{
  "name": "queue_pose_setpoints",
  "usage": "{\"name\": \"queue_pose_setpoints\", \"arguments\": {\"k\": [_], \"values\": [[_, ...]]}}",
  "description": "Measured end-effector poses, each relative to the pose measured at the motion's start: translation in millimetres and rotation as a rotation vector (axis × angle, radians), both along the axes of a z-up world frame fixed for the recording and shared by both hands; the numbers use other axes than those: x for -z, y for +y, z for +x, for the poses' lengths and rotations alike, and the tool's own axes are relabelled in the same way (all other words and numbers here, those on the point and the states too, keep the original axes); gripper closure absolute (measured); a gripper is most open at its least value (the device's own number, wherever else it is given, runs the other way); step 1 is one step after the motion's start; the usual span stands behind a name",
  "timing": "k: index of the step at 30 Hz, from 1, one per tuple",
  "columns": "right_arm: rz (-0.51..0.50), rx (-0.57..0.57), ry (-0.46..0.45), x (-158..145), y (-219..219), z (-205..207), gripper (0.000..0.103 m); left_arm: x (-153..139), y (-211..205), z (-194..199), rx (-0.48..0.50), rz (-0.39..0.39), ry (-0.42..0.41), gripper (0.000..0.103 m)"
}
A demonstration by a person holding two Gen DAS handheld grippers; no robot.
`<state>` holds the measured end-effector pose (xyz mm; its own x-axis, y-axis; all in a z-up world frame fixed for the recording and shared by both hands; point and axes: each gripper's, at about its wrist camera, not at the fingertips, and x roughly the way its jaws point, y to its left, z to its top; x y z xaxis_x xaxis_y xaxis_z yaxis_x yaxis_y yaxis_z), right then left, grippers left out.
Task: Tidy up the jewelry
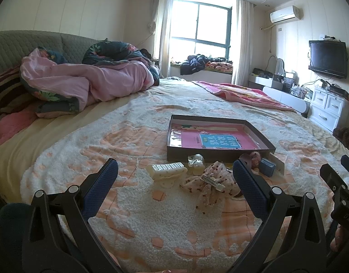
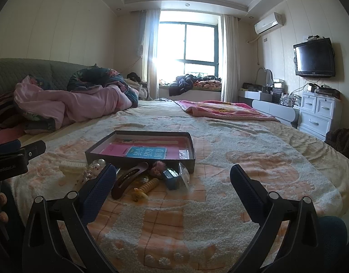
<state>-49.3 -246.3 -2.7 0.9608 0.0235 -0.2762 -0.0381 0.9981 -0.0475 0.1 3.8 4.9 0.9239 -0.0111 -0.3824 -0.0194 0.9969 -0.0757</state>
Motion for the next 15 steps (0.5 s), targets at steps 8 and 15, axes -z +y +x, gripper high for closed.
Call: {"name": "queue_pose_setpoints", "arguments": {"k": [8,15], "values": [[0.000,-0.001,-0.003,-0.6,0.7,0.5,0.006,-1.3,-0.8,-0.2,0.004,0.000,0.001,0.010],[0.000,0.000,-0.004,-0.6,2.7,0.7,0.006,-3.7,-4.3,-0.8,0.010,0.006,-0.001,0.010]]}}
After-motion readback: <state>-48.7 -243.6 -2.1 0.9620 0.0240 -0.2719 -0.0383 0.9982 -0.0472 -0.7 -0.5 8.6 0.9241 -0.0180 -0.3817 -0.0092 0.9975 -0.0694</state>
